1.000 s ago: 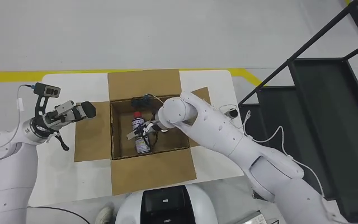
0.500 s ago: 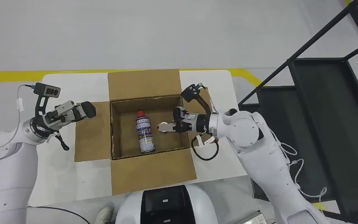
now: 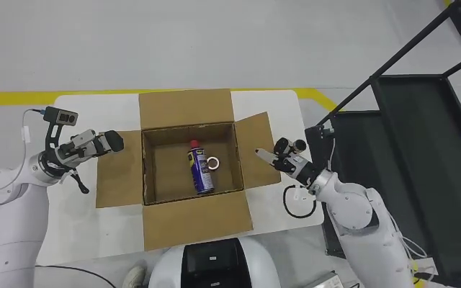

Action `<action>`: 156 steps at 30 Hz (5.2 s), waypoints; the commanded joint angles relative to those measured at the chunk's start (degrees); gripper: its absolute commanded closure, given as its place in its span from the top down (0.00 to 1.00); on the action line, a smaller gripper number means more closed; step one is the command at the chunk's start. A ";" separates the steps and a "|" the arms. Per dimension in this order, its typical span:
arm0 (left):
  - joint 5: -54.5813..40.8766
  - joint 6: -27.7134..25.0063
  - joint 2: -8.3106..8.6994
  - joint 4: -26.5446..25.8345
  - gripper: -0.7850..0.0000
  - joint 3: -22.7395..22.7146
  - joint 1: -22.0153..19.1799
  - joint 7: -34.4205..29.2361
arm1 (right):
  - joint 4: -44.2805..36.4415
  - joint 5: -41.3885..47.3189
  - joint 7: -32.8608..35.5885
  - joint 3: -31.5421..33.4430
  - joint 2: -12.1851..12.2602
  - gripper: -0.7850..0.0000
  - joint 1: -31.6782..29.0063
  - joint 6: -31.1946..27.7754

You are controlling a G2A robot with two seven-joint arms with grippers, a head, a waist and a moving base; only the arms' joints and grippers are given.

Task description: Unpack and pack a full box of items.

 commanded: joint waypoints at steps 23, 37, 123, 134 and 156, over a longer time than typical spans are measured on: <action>0.00 0.00 0.00 0.00 1.00 0.00 0.00 0.00 | 5.26 -3.55 -10.59 7.27 0.00 1.00 -1.02 9.91; 0.00 0.00 0.00 0.00 1.00 0.00 0.00 0.00 | 30.90 -13.06 -15.50 -1.91 -0.76 1.00 15.22 17.45; 0.00 0.00 0.00 0.00 1.00 0.00 0.00 0.00 | -5.55 -33.04 -27.77 -7.57 -1.75 0.00 -1.14 9.59; 0.00 0.00 0.00 0.00 1.00 0.00 0.00 0.00 | 3.92 -43.73 -15.82 -24.06 -2.86 0.00 7.99 7.34; 0.00 0.00 0.00 0.00 1.00 0.00 0.00 0.00 | 13.22 -50.82 -9.40 -31.68 -4.10 0.00 12.92 7.64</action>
